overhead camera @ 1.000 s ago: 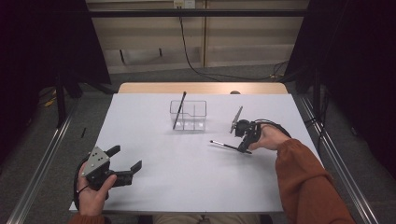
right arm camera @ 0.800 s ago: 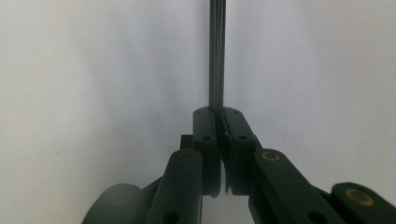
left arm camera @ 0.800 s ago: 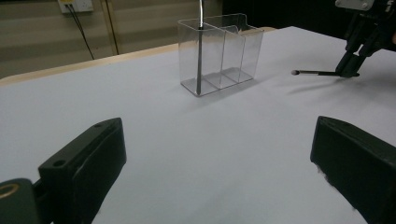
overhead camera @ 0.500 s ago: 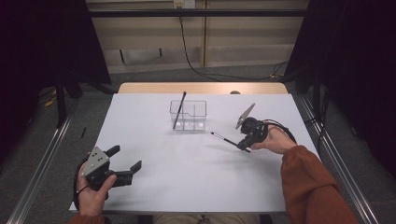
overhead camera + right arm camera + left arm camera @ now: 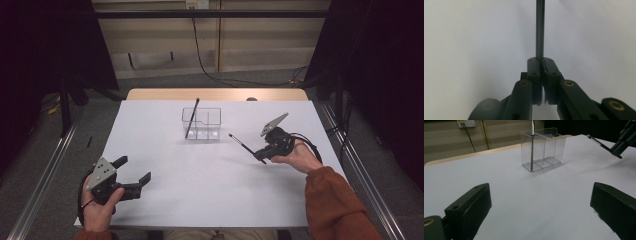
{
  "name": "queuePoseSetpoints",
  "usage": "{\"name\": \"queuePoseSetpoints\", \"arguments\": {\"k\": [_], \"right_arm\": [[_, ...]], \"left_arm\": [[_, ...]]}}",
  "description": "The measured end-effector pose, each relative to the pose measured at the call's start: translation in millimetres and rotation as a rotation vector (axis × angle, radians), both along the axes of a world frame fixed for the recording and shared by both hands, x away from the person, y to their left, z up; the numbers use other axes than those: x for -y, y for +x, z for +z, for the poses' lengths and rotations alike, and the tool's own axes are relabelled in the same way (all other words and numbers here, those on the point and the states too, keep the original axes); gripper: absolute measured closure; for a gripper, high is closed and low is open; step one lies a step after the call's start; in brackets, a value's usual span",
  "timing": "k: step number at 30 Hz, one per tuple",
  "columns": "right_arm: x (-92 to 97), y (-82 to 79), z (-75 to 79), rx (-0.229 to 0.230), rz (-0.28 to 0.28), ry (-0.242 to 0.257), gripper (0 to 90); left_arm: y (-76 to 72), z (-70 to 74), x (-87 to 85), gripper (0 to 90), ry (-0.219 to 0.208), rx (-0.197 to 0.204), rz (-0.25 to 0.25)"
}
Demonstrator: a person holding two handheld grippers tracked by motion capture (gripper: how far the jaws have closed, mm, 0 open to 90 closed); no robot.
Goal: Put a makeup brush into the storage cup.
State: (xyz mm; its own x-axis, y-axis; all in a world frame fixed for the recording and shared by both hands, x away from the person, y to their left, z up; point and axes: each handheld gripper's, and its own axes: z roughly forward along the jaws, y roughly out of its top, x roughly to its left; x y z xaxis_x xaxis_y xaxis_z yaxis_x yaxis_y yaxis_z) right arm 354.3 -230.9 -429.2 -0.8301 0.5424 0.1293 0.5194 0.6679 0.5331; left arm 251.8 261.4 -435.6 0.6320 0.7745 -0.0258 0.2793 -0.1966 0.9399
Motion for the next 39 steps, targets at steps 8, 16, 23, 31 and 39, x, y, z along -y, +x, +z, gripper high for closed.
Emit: {"name": "queuePoseSetpoints", "arguments": {"k": [8, 16, 23, 31, 39], "right_arm": [[6.4, -7.0, -3.6, 0.070, -0.079, 0.116, 84.9], [4.1, -13.5, -8.2, 0.121, -0.107, 0.199, 85.0], [2.4, -19.8, -10.6, 0.188, -0.157, 0.266, 85.0], [1.0, -25.2, -8.5, 0.246, -0.172, 0.365, 84.9], [1.3, -32.4, -9.2, 0.310, -0.164, 0.449, 84.9]], "left_arm": [[0.5, 0.2, 0.1, 3.5, -0.005, 0.000, 0.002], [0.1, 0.0, -0.4, 3.5, -0.008, 0.001, 0.003], [0.2, 0.0, 0.0, 3.5, -0.006, 0.001, 0.003], [-0.1, -0.1, 0.3, 3.5, -0.011, 0.004, 0.004], [-0.3, 0.1, -0.8, 3.5, -0.013, 0.004, 0.005]]}}
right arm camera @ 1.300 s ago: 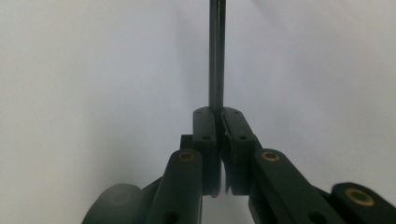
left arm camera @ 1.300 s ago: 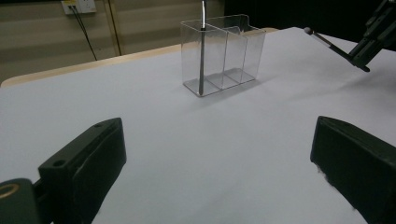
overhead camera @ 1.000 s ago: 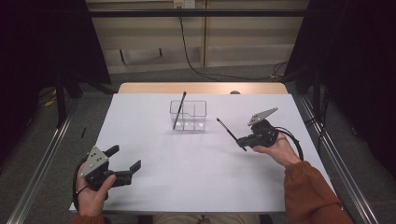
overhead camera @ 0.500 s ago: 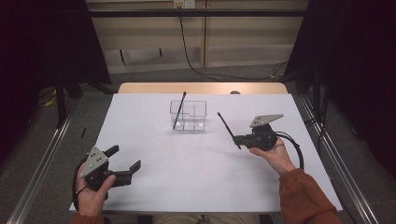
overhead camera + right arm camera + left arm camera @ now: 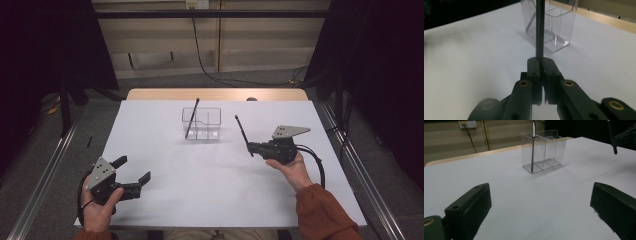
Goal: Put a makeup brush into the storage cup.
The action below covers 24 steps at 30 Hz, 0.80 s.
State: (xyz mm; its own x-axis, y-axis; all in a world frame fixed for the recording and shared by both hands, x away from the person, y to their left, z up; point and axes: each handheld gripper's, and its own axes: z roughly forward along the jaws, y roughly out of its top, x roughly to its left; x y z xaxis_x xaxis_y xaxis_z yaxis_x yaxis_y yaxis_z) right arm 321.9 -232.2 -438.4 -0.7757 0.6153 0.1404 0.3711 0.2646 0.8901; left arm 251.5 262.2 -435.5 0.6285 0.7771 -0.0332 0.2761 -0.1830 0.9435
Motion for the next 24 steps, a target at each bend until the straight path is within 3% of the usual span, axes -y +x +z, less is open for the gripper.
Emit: {"name": "queuePoseSetpoints", "arguments": {"k": [6, 11, 21, 24], "right_arm": [[0.3, -3.6, 2.9, 0.047, -0.024, 0.057, 84.9], [-2.9, -4.9, 3.8, 0.050, -0.015, 0.073, 84.9], [-13.8, -10.2, 9.5, 0.059, 0.018, 0.113, 84.9], [-18.0, -11.4, 10.3, 0.057, 0.033, 0.118, 84.9]], "left_arm": [[0.0, 0.0, -0.1, 3.5, -0.007, 0.001, 0.008], [-0.4, 0.2, 1.1, 3.4, -0.027, -0.002, 0.020], [-1.3, 3.8, 8.2, 3.4, -0.036, 0.017, -0.010], [-0.2, 5.5, 8.7, 3.4, -0.049, 0.023, 0.006]]}}
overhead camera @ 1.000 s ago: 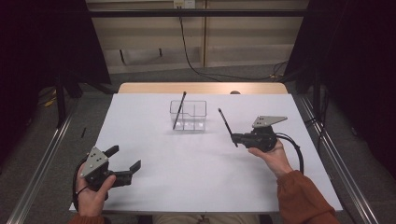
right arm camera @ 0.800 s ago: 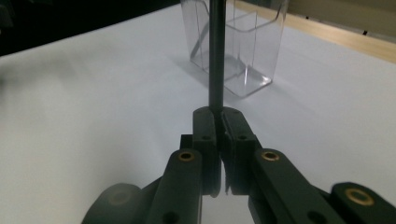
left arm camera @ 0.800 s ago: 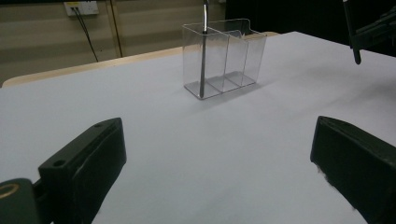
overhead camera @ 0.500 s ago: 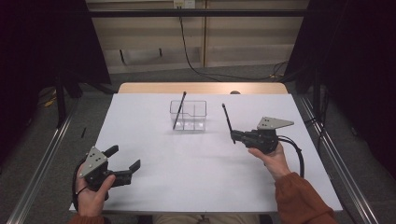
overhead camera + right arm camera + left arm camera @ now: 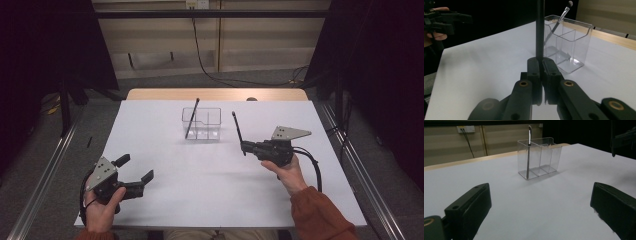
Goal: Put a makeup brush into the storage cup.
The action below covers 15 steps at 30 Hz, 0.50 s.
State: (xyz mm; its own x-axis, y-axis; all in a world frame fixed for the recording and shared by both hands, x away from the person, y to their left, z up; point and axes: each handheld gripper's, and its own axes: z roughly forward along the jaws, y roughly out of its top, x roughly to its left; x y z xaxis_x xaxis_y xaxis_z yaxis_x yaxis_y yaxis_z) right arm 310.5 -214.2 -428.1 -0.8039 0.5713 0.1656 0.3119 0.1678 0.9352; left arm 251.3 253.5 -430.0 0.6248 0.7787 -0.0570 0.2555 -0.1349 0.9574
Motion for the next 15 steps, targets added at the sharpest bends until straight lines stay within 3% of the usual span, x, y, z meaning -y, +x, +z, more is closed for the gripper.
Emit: {"name": "queuePoseSetpoints", "arguments": {"k": [6, 10, 15], "right_arm": [[-6.5, -1.3, -0.9, -0.008, 0.019, 0.010, 84.9], [-10.2, -3.2, 0.5, -0.003, 0.024, -0.005, 84.9], [-12.3, -5.3, 2.5, -0.005, 0.029, 0.014, 84.9]], "left_arm": [[1.3, 3.0, 7.6, 3.4, -0.029, 0.003, -0.021], [2.0, 3.9, 17.1, 3.4, -0.011, 0.002, -0.051], [2.4, 7.0, 25.3, 3.2, -0.032, -0.003, -0.065]]}}
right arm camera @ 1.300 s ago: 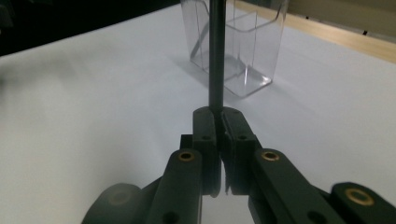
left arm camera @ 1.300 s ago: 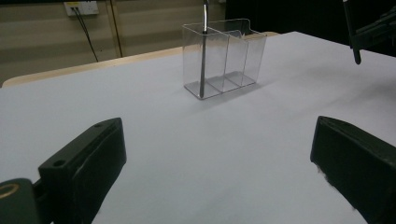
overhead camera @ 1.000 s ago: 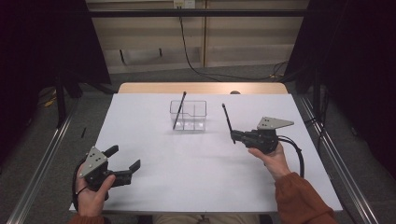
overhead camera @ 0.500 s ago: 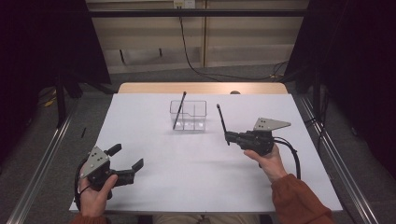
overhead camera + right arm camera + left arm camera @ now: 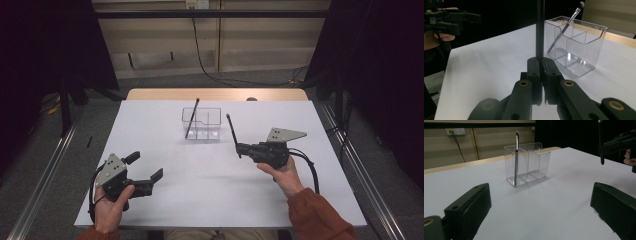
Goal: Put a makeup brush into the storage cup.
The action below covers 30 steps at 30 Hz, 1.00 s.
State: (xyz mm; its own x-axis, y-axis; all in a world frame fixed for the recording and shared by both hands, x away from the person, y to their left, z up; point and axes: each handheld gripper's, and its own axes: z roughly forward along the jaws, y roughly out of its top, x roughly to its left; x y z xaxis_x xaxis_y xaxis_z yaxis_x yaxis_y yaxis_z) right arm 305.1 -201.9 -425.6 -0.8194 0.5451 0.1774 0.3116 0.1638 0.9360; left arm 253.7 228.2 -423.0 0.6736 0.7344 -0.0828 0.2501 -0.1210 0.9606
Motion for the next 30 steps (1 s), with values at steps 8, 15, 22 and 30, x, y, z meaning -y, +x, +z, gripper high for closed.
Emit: {"name": "queuePoseSetpoints", "arguments": {"k": [8, 15, 22, 30], "right_arm": [[-7.5, -3.2, 0.9, -0.002, 0.023, 0.015, 84.9], [-17.8, -5.5, -2.1, -0.008, 0.054, 0.002, 84.8], [-28.1, -9.2, -0.8, -0.002, 0.081, -0.003, 84.8], [-39.3, -11.5, -4.9, -0.014, 0.109, -0.002, 84.8]], "left_arm": [[4.2, 6.3, 16.8, 3.0, 0.019, 0.015, -0.036], [5.3, 9.5, 33.9, 2.8, 0.018, 0.021, -0.073], [8.0, 14.3, 53.7, 2.3, 0.004, 0.012, -0.135], [9.2, 17.1, 73.3, 2.6, 0.021, 0.024, -0.181]]}}
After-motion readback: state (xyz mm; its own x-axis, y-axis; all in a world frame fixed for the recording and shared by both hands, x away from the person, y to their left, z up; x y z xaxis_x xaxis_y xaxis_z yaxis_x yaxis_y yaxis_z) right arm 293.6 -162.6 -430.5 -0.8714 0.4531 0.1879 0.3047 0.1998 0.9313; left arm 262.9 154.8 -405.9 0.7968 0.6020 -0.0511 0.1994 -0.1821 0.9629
